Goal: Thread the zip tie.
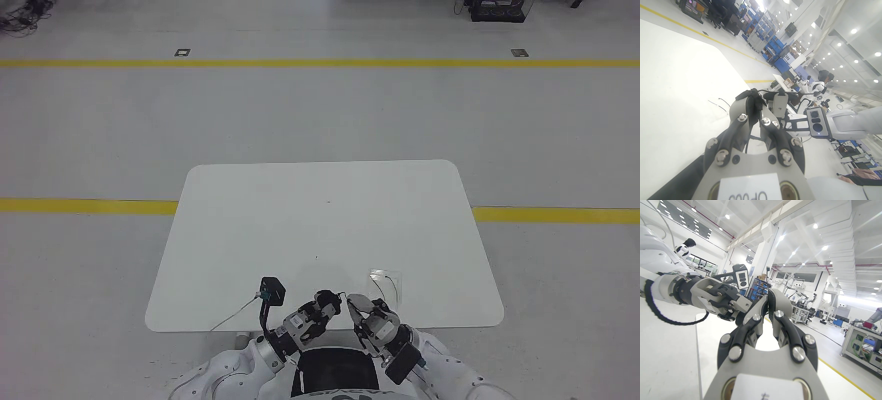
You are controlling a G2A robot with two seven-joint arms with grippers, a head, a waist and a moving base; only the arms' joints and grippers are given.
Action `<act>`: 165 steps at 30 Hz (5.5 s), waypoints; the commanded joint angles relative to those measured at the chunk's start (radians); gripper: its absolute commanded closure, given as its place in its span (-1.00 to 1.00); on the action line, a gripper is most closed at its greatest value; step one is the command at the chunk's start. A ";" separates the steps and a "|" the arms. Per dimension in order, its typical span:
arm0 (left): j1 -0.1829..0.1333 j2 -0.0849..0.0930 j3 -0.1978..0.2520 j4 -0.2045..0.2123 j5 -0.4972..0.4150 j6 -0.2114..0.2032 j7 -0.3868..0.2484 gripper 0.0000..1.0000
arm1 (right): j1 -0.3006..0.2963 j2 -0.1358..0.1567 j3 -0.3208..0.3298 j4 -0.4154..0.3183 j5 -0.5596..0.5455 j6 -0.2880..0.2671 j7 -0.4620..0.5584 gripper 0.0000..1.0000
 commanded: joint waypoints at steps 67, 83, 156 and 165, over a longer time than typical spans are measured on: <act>0.000 0.000 0.000 0.000 0.000 0.000 0.000 1.00 | -0.039 -0.009 0.068 -0.023 0.005 -0.085 0.000 1.00; 0.000 0.000 0.000 0.000 0.000 0.000 0.000 1.00 | -0.034 -0.017 0.069 -0.010 0.000 -0.079 0.000 1.00; 0.000 0.000 0.000 0.000 0.000 0.000 0.000 1.00 | -0.003 -0.017 0.006 0.010 0.000 -0.091 0.000 1.00; 0.000 0.000 0.000 0.000 0.000 0.000 0.000 1.00 | -0.002 -0.017 0.012 0.014 0.008 -0.079 0.000 1.00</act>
